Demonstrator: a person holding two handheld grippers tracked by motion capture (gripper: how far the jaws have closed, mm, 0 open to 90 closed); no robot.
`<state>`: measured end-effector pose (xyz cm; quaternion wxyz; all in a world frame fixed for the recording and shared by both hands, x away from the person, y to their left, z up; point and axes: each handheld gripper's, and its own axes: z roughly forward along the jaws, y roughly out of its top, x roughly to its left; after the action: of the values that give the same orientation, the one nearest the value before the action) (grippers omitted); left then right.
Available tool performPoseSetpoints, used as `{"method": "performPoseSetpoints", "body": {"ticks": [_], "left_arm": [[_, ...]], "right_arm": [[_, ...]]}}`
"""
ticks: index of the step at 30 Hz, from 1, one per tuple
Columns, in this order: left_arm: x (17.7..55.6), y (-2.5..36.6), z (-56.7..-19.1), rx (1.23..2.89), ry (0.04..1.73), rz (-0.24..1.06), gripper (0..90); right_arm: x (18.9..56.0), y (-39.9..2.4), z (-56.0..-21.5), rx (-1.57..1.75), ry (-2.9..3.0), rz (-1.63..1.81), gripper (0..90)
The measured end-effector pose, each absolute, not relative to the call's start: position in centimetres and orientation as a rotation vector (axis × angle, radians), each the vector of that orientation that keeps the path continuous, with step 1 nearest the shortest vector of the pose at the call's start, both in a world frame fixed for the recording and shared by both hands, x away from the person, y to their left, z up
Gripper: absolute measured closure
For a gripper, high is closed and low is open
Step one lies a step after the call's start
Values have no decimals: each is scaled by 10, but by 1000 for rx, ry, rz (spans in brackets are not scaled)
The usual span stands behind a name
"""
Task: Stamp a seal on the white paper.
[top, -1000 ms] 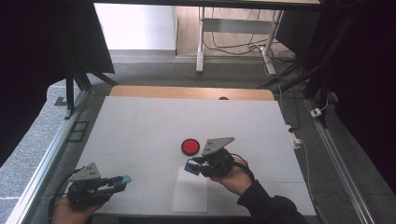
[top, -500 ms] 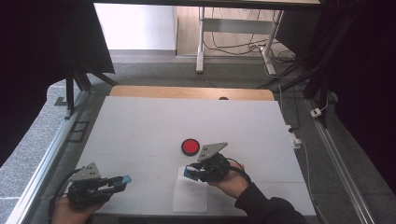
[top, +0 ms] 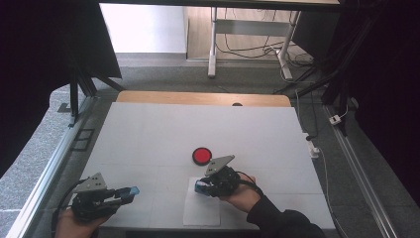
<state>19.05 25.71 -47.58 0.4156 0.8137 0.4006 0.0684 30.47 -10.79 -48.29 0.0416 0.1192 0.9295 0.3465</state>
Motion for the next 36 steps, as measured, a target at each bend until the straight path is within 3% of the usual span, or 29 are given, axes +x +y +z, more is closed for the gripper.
{"method": "performPoseSetpoints", "body": {"ticks": [36], "left_arm": [[191, 257, -476, 2045, 1011, 168, 683]], "right_arm": [[309, -113, -495, 420, 2859, 1073, 716]]}}
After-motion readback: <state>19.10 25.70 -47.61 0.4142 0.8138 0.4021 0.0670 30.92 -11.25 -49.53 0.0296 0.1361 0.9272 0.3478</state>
